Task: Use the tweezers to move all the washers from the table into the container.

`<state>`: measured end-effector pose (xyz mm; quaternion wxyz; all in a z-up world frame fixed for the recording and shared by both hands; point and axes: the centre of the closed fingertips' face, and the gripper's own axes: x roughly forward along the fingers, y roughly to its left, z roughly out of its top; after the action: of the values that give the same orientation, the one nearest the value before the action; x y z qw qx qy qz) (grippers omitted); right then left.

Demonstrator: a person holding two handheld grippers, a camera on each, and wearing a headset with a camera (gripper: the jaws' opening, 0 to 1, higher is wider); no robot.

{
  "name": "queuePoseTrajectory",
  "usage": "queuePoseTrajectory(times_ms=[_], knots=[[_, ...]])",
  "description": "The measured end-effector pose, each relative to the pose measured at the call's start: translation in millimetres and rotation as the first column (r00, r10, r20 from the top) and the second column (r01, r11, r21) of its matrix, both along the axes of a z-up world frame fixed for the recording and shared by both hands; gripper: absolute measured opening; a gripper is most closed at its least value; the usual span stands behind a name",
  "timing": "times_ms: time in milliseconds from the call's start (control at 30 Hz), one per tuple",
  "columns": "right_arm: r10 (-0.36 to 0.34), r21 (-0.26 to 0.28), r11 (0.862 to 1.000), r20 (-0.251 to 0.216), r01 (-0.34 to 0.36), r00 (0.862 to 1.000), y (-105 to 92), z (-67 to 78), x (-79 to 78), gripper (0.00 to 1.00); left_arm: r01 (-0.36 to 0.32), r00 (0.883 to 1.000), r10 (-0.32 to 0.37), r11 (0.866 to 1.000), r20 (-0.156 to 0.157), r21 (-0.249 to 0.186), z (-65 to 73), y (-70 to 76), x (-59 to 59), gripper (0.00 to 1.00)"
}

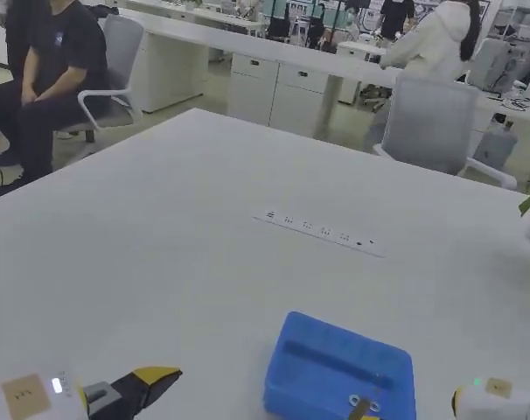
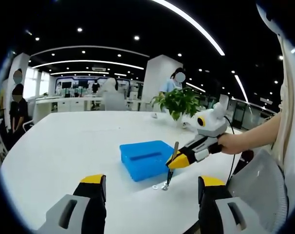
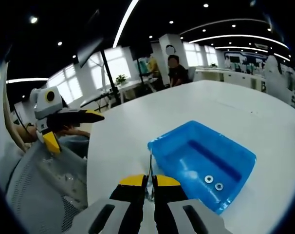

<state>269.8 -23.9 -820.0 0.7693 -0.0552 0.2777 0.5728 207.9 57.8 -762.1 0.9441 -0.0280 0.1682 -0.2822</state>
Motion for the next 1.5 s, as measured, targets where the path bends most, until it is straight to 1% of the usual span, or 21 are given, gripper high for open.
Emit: queuePoseTrajectory(times_ms=[100,167,267,367,433,533,633,700,867,933,967,1000,1033,1167,1200,1233,1267,1300,1400,1500], knots=[[0.018,-0.004,1.000,0.018,-0.018,1.000,2.0,0.3,-2.1,0.03,-0.001,1.000,0.001,1.000,0.000,-0.002,0.2,0.2,0.0,0.78],[0.048,-0.026,0.999,0.053,-0.046,0.997,3.1,0.7,-5.1,0.03,-0.002,1.000,0.002,1.000,0.003,0.001,0.3,0.8,0.4,0.78],[0.082,-0.043,0.996,0.083,-0.078,0.993,5.4,1.2,-9.4,0.03,-0.001,1.000,0.001,1.000,-0.001,-0.001,0.0,0.6,0.2,0.78],[0.128,-0.076,0.990,0.131,-0.119,0.983,6.5,0.3,-12.3,0.03,0.002,1.000,-0.002,1.000,0.001,0.000,0.1,0.3,0.1,0.78],[0.156,-0.092,0.985,0.151,-0.144,0.976,7.6,0.1,-15.8,0.03,0.002,1.000,-0.002,1.000,0.000,0.004,-0.3,0.6,0.1,0.78],[0.182,-0.103,0.981,0.168,-0.166,0.969,8.6,-0.1,-19.1,0.03,0.001,1.000,-0.001,1.000,0.001,0.001,0.3,0.4,0.2,0.78],[0.191,-0.112,0.978,0.175,-0.173,0.966,7.6,-0.5,-18.8,0.02,-0.002,1.000,0.002,1.000,0.005,0.002,1.1,0.7,0.7,0.78],[0.175,-0.118,0.981,0.174,-0.156,0.969,6.1,-0.9,-16.0,0.02,-0.002,1.000,0.002,1.000,0.004,-0.003,1.2,0.6,0.6,0.78],[0.120,-0.099,0.989,0.144,-0.106,0.982,4.9,0.2,-12.2,0.01,-0.001,1.000,0.001,1.000,0.004,-0.004,1.3,0.7,0.7,0.78],[0.096,-0.101,0.991,0.142,-0.082,0.985,2.7,1.2,-8.5,0.01,-0.003,1.000,0.003,1.000,0.005,-0.003,1.5,0.9,0.9,0.78],[0.086,-0.089,0.993,0.137,-0.074,0.987,2.8,4.1,-7.8,0.01,-0.003,1.000,0.003,1.000,0.005,-0.005,1.6,0.9,1.0,0.78],[0.061,-0.045,0.997,0.115,-0.056,0.992,4.9,10.6,-7.0,0.02,-0.004,1.000,0.004,1.000,0.005,-0.005,1.5,1.2,1.1,0.78],[0.046,-0.024,0.999,0.106,-0.044,0.993,5.1,14.5,-5.5,0.02,-0.004,1.000,0.004,1.000,0.005,-0.004,1.6,1.3,1.2,0.78],[0.020,0.004,1.000,0.104,-0.021,0.994,1.4,26.0,0.9,0.02,0.000,1.000,0.000,1.000,0.006,-0.002,1.7,0.5,0.8,0.78],[0.007,0.026,1.000,0.095,-0.010,0.995,1.3,30.7,2.9,0.02,0.001,1.000,-0.001,1.000,0.006,-0.003,1.8,0.3,0.7,0.78],[-0.015,0.061,0.998,0.075,0.010,0.997,1.6,36.3,4.9,0.02,0.000,1.000,0.000,1.000,0.007,0.000,1.7,0.6,0.8,0.78],[-0.021,0.078,0.997,0.064,0.016,0.998,1.4,38.9,6.1,0.02,-0.002,1.000,0.002,1.000,0.009,0.003,1.9,1.0,0.9,0.78],[-0.030,0.087,0.996,0.056,0.025,0.998,0.6,41.2,7.7,0.02,-0.003,1.000,0.003,1.000,0.010,0.000,2.1,1.0,0.9,0.78],[-0.047,0.106,0.994,0.056,0.041,0.997,-1.9,48.9,14.4,0.02,-0.006,1.000,0.006,1.000,0.010,0.001,2.3,1.5,0.9,0.78],[-0.051,0.119,0.992,0.064,0.043,0.997,-1.6,56.6,17.5,0.02,-0.004,1.000,0.004,1.000,0.010,-0.001,2.4,0.9,0.6,0.78]])
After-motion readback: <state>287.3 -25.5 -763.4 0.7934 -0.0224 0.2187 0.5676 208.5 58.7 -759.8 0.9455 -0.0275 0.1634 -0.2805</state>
